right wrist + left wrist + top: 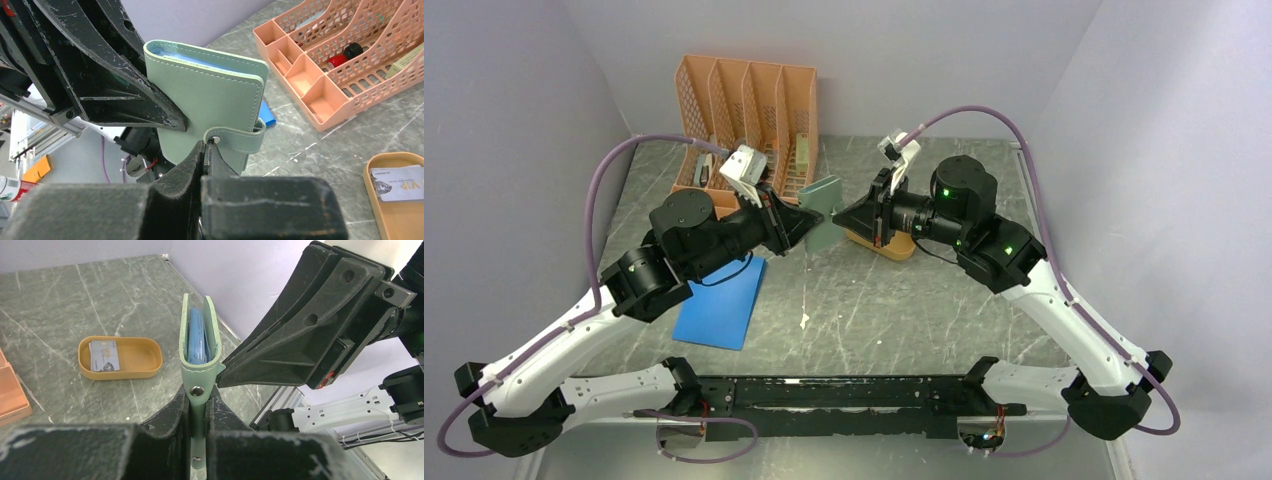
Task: Put the credit cards into the card holder
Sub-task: Close the card holder at the center of the board.
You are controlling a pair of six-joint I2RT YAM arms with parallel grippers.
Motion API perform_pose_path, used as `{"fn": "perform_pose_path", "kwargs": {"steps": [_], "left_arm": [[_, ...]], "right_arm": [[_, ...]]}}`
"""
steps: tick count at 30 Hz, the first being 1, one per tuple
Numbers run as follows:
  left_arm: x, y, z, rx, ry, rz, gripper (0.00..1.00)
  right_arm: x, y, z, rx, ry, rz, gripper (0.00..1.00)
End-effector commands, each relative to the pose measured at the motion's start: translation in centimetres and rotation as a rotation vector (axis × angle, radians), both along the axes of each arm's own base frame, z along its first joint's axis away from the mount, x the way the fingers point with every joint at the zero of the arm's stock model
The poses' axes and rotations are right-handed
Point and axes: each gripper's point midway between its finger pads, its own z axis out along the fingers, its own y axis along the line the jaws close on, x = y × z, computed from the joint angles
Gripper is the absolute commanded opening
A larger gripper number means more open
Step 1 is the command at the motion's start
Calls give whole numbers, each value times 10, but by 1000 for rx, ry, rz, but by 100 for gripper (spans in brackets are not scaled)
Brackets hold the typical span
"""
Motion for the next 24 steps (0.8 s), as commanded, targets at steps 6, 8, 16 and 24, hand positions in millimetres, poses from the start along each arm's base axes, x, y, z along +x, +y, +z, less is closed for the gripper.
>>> {"fn": "perform_pose_path", "kwargs": {"steps": [6,8,16,24], "left_arm": [[-33,-25,43,-116,-64,-225,5],[-37,-28,43,-122,-64,-257,5],[-52,-38,50,-158,-57,-359,5],[-65,-41,62,-200,-62,-428,5]], "right_arm": [[4,6,8,22,-1,3,0],[5,7,7,19,1,3,0],[8,9,4,13,6,-5,0],[12,12,0,5,18,-11,0]]}}
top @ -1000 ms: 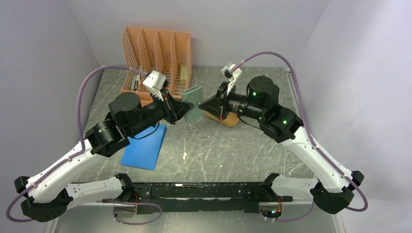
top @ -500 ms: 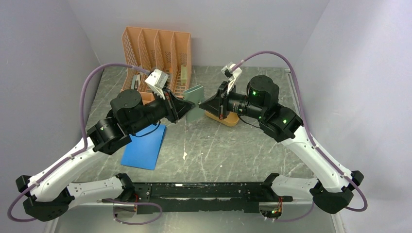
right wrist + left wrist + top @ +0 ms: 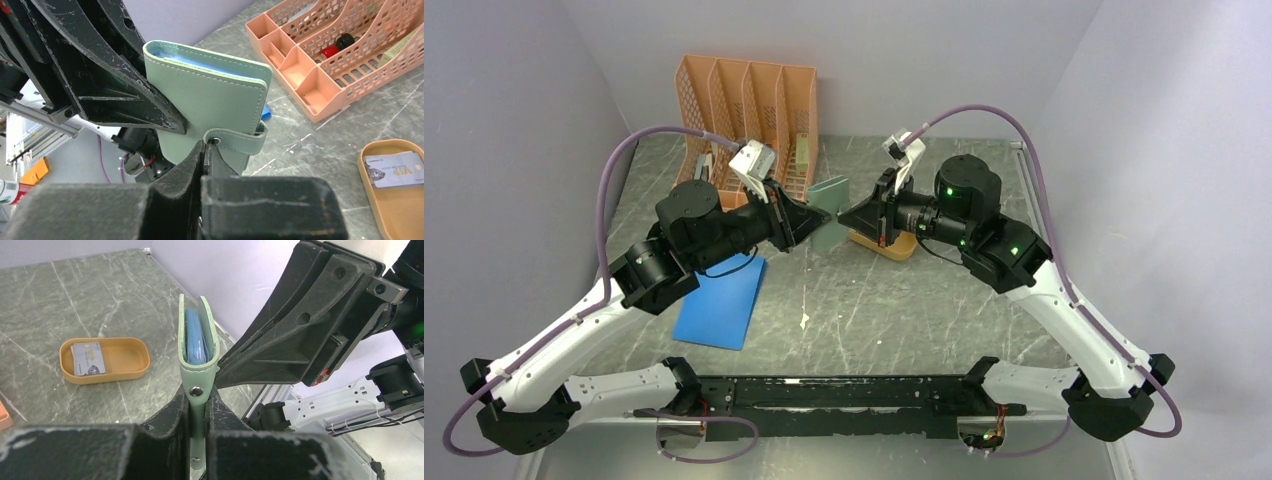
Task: Put the credit cards into the card holder
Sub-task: Close the card holder at the center of the board.
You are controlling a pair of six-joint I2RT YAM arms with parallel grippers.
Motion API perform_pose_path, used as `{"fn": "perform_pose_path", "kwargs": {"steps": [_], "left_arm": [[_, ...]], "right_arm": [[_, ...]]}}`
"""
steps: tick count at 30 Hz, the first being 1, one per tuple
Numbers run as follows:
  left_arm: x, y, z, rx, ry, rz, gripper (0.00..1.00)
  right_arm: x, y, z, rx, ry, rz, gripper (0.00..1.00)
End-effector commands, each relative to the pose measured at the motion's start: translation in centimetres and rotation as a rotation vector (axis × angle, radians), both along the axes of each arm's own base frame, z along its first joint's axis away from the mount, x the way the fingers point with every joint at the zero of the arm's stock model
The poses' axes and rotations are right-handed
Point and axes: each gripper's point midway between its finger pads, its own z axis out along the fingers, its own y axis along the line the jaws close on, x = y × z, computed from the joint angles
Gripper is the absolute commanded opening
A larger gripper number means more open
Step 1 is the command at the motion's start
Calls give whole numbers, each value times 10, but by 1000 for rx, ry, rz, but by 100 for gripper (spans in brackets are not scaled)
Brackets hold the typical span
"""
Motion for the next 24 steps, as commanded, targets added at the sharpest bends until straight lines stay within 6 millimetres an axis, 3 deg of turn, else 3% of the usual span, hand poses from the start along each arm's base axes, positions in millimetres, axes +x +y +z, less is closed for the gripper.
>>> {"fn": "perform_pose_path", "kwargs": {"steps": [1,8,24], "left_arm": [[-65,-27,64,-206,-64,-354,5],[-77,-27,76,-250,-62,-407,5],[-85,-32,79,-262,-62,-460,5]], "right_arm": [[9,18,4,31,-11,21,0],[11,20,4,32,-4,23,0],[12,23,1,27,7,25,0]]}}
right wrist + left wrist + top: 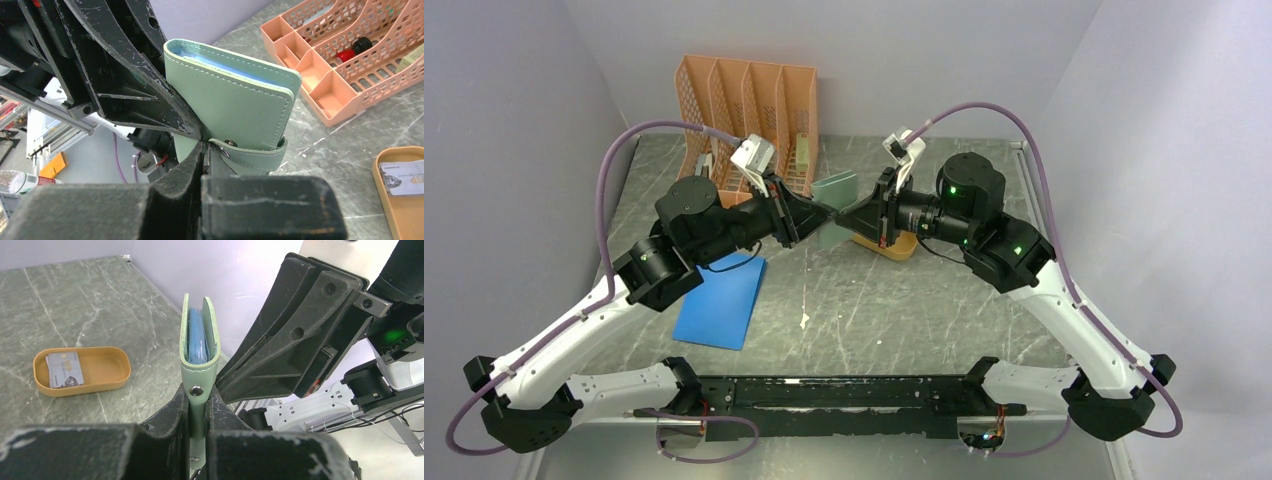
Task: Put the credit cards into the card holder
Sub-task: Close the card holder at the center of the board.
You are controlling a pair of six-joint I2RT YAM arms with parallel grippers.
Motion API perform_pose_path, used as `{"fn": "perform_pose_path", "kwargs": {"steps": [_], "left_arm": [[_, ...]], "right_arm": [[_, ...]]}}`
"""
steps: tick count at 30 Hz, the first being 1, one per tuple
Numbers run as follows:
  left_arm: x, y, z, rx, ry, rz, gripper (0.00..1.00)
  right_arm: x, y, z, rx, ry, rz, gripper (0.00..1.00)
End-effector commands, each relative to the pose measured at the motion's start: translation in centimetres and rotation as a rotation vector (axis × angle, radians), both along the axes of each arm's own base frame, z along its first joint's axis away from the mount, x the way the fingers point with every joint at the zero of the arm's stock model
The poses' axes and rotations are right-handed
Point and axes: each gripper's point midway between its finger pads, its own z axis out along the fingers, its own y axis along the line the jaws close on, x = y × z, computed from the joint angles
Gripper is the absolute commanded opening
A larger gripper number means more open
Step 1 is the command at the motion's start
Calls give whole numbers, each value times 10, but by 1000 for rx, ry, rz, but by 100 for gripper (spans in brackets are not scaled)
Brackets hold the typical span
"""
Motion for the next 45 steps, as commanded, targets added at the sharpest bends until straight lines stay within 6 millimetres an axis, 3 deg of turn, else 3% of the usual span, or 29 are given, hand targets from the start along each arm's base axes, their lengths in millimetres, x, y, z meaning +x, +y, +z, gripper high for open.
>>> {"fn": "perform_pose_path", "kwargs": {"steps": [1,8,9,11,14,18,24,31,38,45], "left_arm": [[-83,-21,64,-187,-87,-404,5],[-64,-8,53,-126,-104,-263,5],[-59,-5,51,-119,-102,-229,5],[-49,1,45,-104,-95,-158,5],[-37,9,36,-84,-83,-73,5],[-29,16,28,-68,-66,-15,5],[-23,25,23,-61,-58,42,5],[-24,27,9,-44,-38,49,5],[-26,31,3,-47,-34,52,5],[-25,32,6,-46,-37,56,5]], "right_arm": [[20,19,-9,-3,-4,-14,0],[11,9,-4,1,-37,-12,0],[7,7,-2,4,-45,2,4],[-1,4,3,9,-59,29,26],[-13,-1,11,21,-78,64,50],[-29,-10,21,25,-101,102,62],[-35,-31,36,29,-157,51,66],[-31,-47,40,64,-189,-40,67],[-28,-45,30,76,-154,-59,66],[-19,-28,20,100,-52,-61,59]]}}
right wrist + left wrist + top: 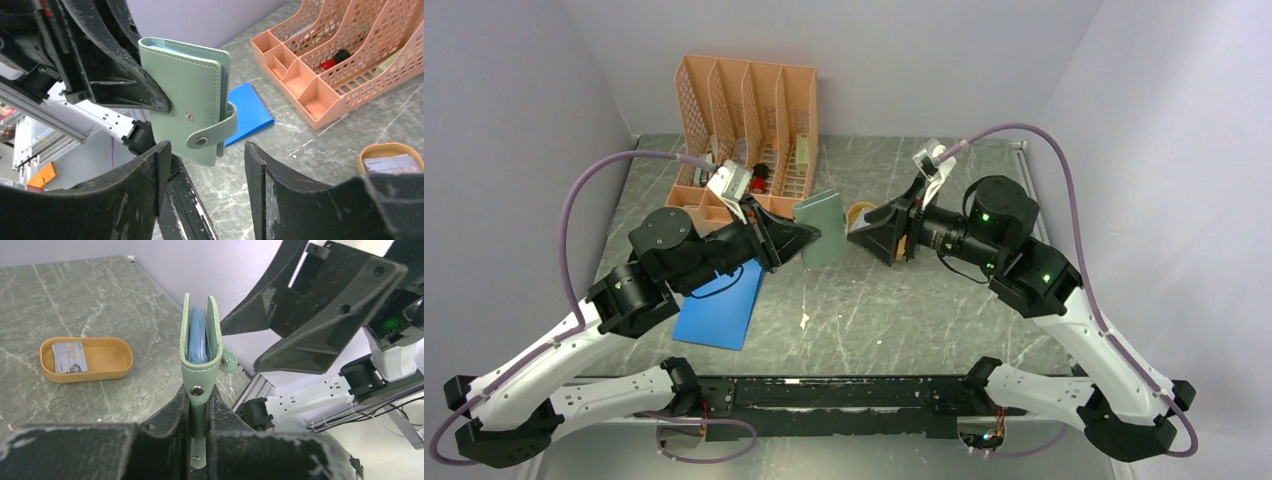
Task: Put the credit cards into the card holder
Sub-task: Close the card holder at the center of the board.
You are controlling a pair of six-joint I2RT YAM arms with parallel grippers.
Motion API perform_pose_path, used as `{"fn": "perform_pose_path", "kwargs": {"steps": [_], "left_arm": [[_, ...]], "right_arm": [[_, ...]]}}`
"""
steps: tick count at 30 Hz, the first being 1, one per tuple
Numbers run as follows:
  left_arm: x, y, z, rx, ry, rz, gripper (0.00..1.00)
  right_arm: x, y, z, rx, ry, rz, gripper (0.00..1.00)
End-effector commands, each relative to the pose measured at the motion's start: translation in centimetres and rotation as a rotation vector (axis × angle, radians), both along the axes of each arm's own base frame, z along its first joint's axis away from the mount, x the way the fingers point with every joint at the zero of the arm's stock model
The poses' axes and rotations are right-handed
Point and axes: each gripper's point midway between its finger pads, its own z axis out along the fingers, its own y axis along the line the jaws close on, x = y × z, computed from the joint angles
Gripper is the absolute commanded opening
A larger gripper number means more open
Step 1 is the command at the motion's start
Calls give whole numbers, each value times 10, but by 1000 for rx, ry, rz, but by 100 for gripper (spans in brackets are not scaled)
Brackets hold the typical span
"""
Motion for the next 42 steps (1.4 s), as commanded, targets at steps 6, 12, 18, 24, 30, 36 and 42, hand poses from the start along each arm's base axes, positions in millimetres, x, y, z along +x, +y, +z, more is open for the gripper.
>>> {"fn": "perform_pose_path", "kwargs": {"steps": [6,12,18,24,30,36,42], "left_arm": [[1,1,16,-31,-28,12,5],[1,2,18,-29,-36,12,5],[-1,4,19,-24,-42,11,5],[4,8,21,-26,-48,44,5],[4,9,21,-24,-48,48,5],[4,10,21,-25,-48,52,5],[4,11,22,-25,-50,53,5]], "right_arm": [[6,19,1,57,82,28,53],[12,20,-8,26,98,4,27],[12,16,-9,5,96,-7,30],[11,12,-14,-12,107,-19,25],[9,12,-14,-10,108,-9,19],[8,13,-15,-8,113,-3,28],[7,15,-18,-14,123,8,32]]}}
